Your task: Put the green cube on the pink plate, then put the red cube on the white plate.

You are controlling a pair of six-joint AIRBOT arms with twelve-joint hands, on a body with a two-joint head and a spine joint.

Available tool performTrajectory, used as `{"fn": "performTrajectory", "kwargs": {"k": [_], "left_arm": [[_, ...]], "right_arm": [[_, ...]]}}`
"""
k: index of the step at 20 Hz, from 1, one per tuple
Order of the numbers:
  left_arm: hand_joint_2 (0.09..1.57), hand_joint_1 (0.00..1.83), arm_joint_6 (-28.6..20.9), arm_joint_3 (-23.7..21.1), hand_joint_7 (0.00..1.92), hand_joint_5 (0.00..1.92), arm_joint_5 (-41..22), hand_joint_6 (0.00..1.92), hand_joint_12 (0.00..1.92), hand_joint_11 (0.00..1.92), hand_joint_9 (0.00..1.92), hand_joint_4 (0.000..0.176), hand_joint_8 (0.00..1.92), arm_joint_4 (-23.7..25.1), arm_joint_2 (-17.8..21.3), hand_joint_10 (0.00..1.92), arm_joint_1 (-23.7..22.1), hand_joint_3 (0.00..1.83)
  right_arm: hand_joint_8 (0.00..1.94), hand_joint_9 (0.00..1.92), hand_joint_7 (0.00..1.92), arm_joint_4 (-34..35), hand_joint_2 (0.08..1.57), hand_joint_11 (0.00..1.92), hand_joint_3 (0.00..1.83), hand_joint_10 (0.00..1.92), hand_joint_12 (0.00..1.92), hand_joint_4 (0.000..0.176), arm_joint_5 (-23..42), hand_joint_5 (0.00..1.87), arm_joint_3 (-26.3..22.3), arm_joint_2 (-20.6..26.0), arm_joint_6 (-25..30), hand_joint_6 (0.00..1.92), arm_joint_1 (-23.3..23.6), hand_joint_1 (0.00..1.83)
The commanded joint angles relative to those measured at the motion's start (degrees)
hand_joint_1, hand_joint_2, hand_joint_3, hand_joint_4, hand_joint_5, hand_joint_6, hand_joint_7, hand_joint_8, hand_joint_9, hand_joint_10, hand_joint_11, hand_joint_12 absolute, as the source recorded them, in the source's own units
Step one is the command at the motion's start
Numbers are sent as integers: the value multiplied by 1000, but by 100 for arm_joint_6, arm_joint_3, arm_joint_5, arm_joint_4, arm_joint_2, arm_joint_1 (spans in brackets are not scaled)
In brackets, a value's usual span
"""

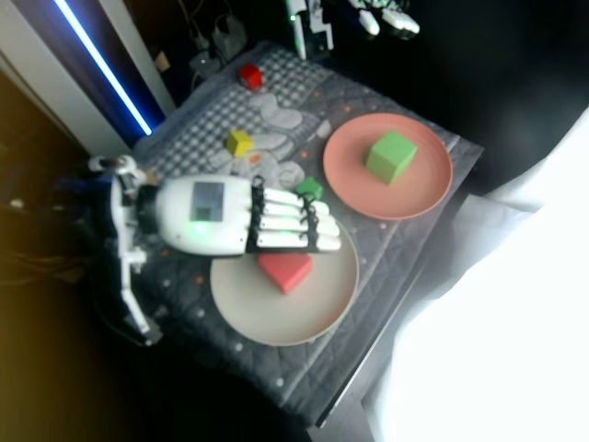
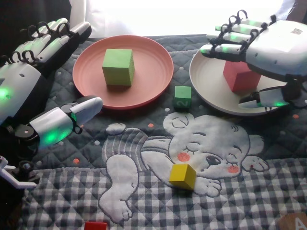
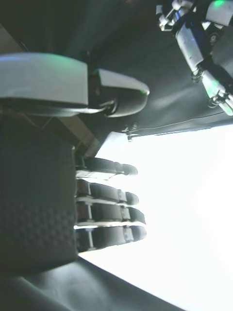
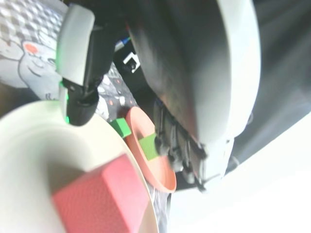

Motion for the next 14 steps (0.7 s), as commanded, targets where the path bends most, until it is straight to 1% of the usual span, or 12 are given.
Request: {"fn": "performTrajectory", "kwargs": {"k": [1, 4, 5, 6, 7, 8, 9, 10, 11, 12, 13, 14], "left_arm": [[1175, 548, -17, -3, 0, 138, -757, 1, 15, 30, 0, 160, 0, 143, 5, 0, -6, 0], [1162, 509, -17, -32, 0, 132, -912, 0, 31, 53, 0, 158, 0, 109, 36, 0, 88, 0], [1167, 502, -17, -40, 0, 125, -989, 0, 30, 44, 0, 149, 0, 80, 54, 0, 136, 0], [1169, 482, -17, -44, 4, 135, -1094, 3, 42, 56, 0, 123, 1, 55, 80, 0, 176, 0], [1161, 463, -17, -44, 9, 137, -1169, 4, 51, 68, 0, 111, 3, 46, 102, 0, 194, 0], [1154, 514, -17, -32, 31, 158, -1330, 9, 58, 68, 14, 111, 9, 33, 158, 5, 198, 0], [1150, 536, -17, -22, 64, 169, -1393, 2, 247, 13, 42, 105, 2, 32, 178, 1, 198, 4], [1151, 541, -17, 7, 114, 165, -1561, 0, 408, 2, 90, 85, 1, 31, 225, 1, 198, 0], [1127, 583, -17, 32, 168, 203, -1735, 2, 577, 0, 139, 81, 2, 34, 273, 4, 199, 0], [1125, 625, -17, 46, 230, 248, -1944, 5, 784, 11, 214, 87, 6, 55, 320, 8, 199, 0], [1157, 638, -17, 46, 243, 254, -2140, 2, 856, 1, 238, 63, 4, 119, 368, 8, 199, 7], [1137, 654, -17, 47, 274, 267, -2153, 5, 881, 24, 291, 56, 12, 248, 419, 24, 123, 0]], "right_arm": [[1, 3, 56, 134, 990, 0, 0, 0, 77, 0, -841, 212, -60, 98, 2, 22, 42, 987], [0, 1, 88, 135, 987, 0, 0, 0, 134, 0, -1475, 185, -448, 459, 2, 3, -132, 961], [1, 0, 74, 135, 1015, 0, 9, 0, 26, 0, -1738, 183, -610, 604, 1, 3, -201, 1011], [0, 0, 43, 135, 1024, 0, 13, 0, 4, 0, -2078, 171, -817, 776, 0, 0, -290, 1066], [9, 0, 59, 135, 1004, 18, 3, 0, 10, 0, -2384, 193, -967, 894, -1, 10, -376, 1041], [12, 1, 72, 135, 989, 30, 0, 0, 18, 30, -3015, 187, -1224, 1088, -2, 7, -580, 921], [4, 0, 54, 135, 995, 29, 0, 0, 21, 42, -3199, 154, -1295, 1137, -3, 2, -645, 833], [4, 35, 85, 135, 984, 5, 0, 2, 273, 37, -3598, 189, -1428, 1219, -4, 4, -790, 846], [6, 95, 121, 135, 1006, 0, 6, 15, 511, 5, -3953, 202, -1535, 1270, -6, 5, -921, 912], [0, 74, 82, 135, 1078, 0, 25, 3, 601, 0, -4344, 140, -1640, 1300, -15, 0, -1048, 870], [2, 80, 80, 135, 1123, 0, 39, 5, 618, 0, -4755, 119, -1764, 1331, -144, 0, -1201, 748], [0, 15, 19, 136, 1201, 0, 41, 0, 196, 0, -5231, 23, -1972, 1395, -520, 0, -1395, 541]]}}
